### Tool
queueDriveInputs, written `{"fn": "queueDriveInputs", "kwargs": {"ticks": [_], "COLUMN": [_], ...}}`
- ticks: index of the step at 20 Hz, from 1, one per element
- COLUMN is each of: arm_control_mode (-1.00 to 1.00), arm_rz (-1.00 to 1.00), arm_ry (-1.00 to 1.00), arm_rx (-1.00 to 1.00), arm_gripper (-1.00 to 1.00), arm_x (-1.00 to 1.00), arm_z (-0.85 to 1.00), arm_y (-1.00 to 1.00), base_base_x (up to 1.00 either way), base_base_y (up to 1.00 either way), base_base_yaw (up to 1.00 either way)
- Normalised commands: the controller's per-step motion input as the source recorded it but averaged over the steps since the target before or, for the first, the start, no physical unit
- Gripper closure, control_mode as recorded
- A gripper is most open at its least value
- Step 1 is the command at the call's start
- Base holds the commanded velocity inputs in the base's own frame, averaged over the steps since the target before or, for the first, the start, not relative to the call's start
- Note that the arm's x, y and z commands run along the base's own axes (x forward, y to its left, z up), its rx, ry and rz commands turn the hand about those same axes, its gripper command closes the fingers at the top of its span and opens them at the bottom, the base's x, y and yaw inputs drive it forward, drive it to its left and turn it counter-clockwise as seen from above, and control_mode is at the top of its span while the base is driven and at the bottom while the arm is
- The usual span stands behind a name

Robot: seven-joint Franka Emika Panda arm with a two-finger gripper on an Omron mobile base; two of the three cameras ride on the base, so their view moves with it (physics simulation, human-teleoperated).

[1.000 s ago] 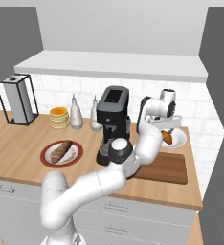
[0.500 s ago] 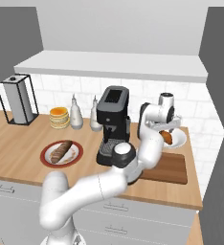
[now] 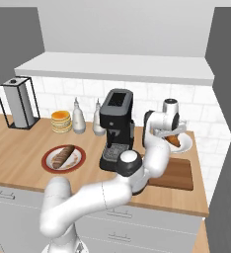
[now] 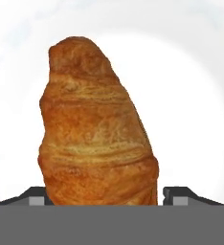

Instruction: From the different types of pastries on the counter, select a croissant and place it on the cutting board. Then retrieve a jar of jam from the cabinet and place it alongside the croissant on the cutting board.

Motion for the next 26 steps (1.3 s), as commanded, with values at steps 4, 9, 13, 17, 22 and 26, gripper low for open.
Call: {"fn": "queueDriveInputs", "kwargs": {"ticks": [4, 9, 13, 17, 22, 26], "arm_control_mode": [-1.00, -1.00, -1.00, -1.00, -1.00, -1.00], "arm_rz": [0.05, 0.05, 0.02, -0.01, -0.14, -0.21], "arm_ry": [0.00, 0.01, 0.00, 0.01, 0.00, 0.00], "arm_rx": [0.00, 0.00, 0.00, 0.00, 0.00, 0.00], "arm_gripper": [1.00, 1.00, 1.00, 1.00, 1.00, 1.00], "arm_x": [-0.03, -0.14, -0.37, -0.41, -0.52, -0.67], "arm_z": [0.31, 0.16, 0.39, 0.36, -0.02, -0.01], "arm_y": [-0.15, -0.38, -0.40, -0.31, -0.01, 0.00], "base_base_x": [0.00, 0.00, 0.00, 0.00, 0.00, 0.00], "base_base_y": [0.00, 0.00, 0.00, 0.00, 0.00, 0.00], "base_base_yaw": [0.00, 0.00, 0.00, 0.00, 0.00, 0.00]}}
